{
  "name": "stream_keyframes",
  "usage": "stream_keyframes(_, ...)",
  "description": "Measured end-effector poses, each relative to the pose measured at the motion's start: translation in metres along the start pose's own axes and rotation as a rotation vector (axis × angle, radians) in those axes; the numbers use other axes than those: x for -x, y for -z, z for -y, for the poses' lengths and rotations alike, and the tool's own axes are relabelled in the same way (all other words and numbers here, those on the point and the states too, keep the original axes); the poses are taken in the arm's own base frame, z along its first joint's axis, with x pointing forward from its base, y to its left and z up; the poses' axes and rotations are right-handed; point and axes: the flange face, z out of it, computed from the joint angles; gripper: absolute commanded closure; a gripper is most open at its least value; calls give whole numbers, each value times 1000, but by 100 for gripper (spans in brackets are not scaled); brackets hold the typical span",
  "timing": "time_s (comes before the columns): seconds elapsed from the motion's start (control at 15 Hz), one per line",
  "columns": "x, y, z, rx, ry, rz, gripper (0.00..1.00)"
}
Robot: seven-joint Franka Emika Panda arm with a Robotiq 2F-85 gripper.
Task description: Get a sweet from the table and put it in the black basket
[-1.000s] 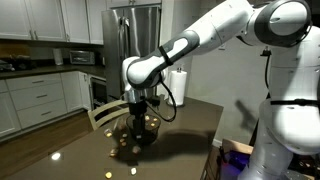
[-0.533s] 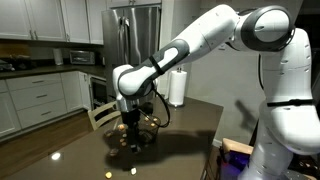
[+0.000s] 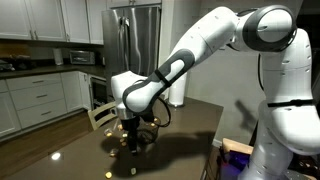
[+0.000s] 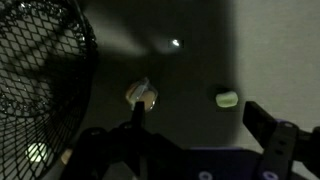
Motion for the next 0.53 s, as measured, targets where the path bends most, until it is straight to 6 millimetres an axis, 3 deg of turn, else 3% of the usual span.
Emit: stream_keyframes(0.53,-3,-6,0,11,9,-8,0)
